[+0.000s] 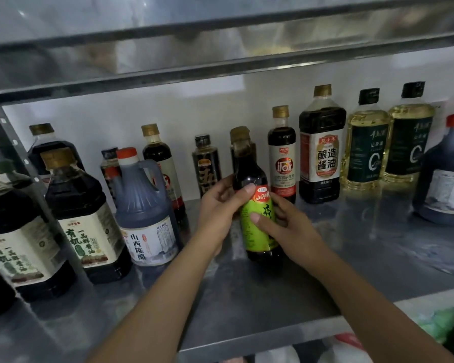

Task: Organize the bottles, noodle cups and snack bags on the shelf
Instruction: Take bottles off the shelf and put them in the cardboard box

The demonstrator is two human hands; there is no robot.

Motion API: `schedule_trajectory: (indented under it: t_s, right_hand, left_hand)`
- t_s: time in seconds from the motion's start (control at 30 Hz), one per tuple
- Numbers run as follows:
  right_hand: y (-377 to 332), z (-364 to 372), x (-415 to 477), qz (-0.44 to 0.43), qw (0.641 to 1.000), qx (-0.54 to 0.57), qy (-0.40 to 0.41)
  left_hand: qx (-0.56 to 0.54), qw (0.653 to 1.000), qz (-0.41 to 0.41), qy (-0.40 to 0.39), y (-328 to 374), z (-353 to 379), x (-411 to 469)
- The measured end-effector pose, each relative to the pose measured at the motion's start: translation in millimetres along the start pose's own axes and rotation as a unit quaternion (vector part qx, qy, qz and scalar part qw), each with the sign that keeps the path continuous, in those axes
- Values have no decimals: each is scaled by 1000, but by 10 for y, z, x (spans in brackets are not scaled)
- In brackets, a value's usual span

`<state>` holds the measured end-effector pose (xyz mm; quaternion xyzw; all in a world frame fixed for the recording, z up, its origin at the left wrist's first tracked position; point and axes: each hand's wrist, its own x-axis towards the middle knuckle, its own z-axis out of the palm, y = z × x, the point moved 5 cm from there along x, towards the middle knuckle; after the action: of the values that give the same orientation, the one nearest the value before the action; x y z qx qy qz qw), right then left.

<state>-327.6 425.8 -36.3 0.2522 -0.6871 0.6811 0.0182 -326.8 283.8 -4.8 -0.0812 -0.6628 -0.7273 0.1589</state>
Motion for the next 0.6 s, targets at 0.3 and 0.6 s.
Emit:
schedule_trajectory:
  t_s: [0.3, 0.6]
  right_hand:
    - [45, -10, -26, 21, 999, 23, -7]
    - [101, -25, -11, 22, 998, 52, 0]
  left_hand:
    - [57, 997, -36, -27, -38, 41, -113]
    - [64, 998, -23, 3, -32, 30, -127]
